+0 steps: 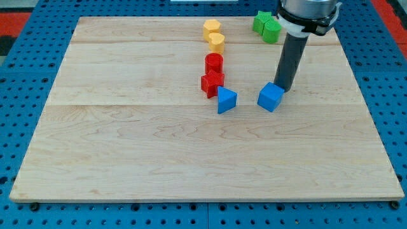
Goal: Move the green circle vertically below the green star
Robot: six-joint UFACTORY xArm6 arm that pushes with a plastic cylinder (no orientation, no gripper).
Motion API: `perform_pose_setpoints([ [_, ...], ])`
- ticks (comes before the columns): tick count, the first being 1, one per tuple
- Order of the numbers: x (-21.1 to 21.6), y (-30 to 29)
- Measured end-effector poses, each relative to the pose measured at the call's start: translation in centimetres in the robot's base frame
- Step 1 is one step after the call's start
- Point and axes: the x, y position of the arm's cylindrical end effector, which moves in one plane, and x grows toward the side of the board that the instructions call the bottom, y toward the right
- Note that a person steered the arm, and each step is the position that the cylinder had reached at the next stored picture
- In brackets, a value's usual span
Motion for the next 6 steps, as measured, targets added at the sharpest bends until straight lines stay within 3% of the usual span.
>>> perform_pose_setpoints([
  [1, -0.4, 1.6],
  [2, -5.3, 7.3],
  [3, -11.0, 8.8],
  [5, -21.4, 9.6],
  [6, -21.7, 7.8],
])
